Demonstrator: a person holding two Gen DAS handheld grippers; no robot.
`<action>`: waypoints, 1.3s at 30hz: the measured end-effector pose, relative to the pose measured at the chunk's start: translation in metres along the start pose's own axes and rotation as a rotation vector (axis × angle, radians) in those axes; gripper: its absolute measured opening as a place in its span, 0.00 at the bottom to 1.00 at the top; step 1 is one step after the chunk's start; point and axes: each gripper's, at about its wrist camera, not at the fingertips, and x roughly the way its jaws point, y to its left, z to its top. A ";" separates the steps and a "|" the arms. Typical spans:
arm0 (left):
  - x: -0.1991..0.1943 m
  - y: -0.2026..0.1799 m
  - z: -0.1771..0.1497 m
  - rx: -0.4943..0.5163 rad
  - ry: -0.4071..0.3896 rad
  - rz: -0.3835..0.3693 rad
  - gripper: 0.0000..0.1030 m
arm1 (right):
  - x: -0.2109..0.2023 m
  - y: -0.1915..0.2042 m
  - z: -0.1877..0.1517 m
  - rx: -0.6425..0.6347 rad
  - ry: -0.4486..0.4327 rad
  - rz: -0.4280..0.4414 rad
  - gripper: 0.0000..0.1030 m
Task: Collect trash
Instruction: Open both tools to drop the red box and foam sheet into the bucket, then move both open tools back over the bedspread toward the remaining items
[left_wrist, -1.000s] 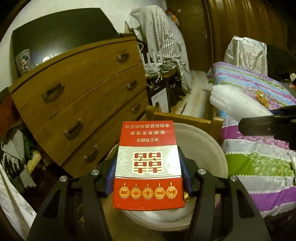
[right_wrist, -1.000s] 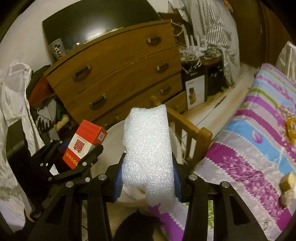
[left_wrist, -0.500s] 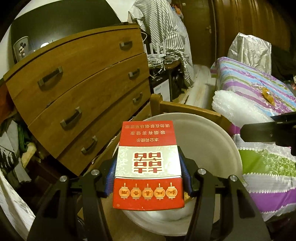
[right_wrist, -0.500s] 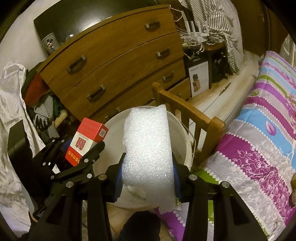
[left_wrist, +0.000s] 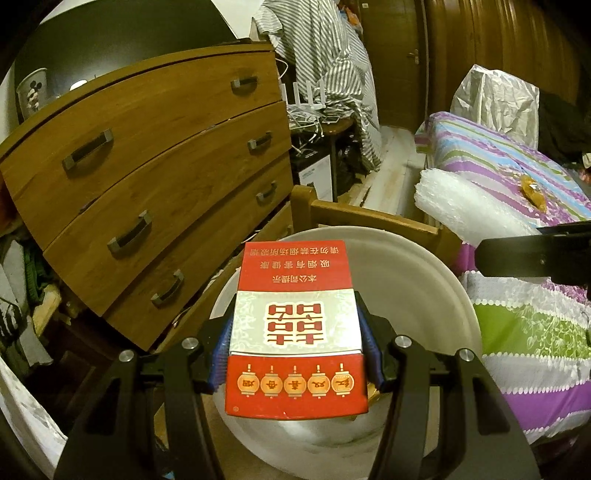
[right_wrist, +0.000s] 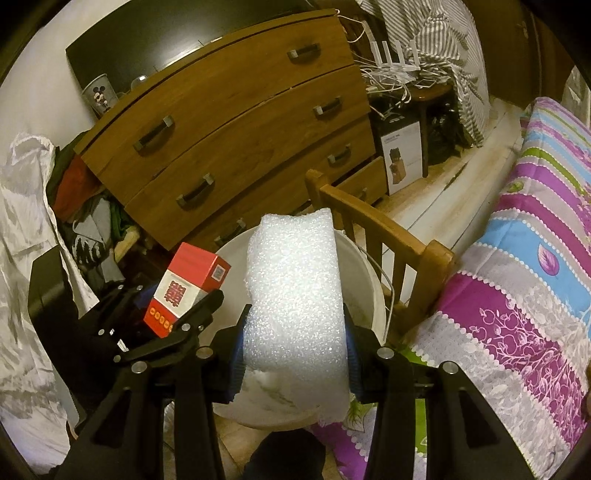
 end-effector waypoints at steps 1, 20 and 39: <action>0.001 0.000 0.001 -0.002 0.004 -0.010 0.53 | 0.001 0.000 0.001 0.000 -0.001 0.007 0.44; 0.022 0.011 -0.008 -0.054 0.073 -0.019 0.79 | 0.018 -0.013 -0.005 0.024 0.006 0.020 0.63; -0.033 -0.024 -0.011 -0.116 -0.099 0.070 0.88 | -0.096 -0.017 -0.081 -0.085 -0.492 -0.460 0.64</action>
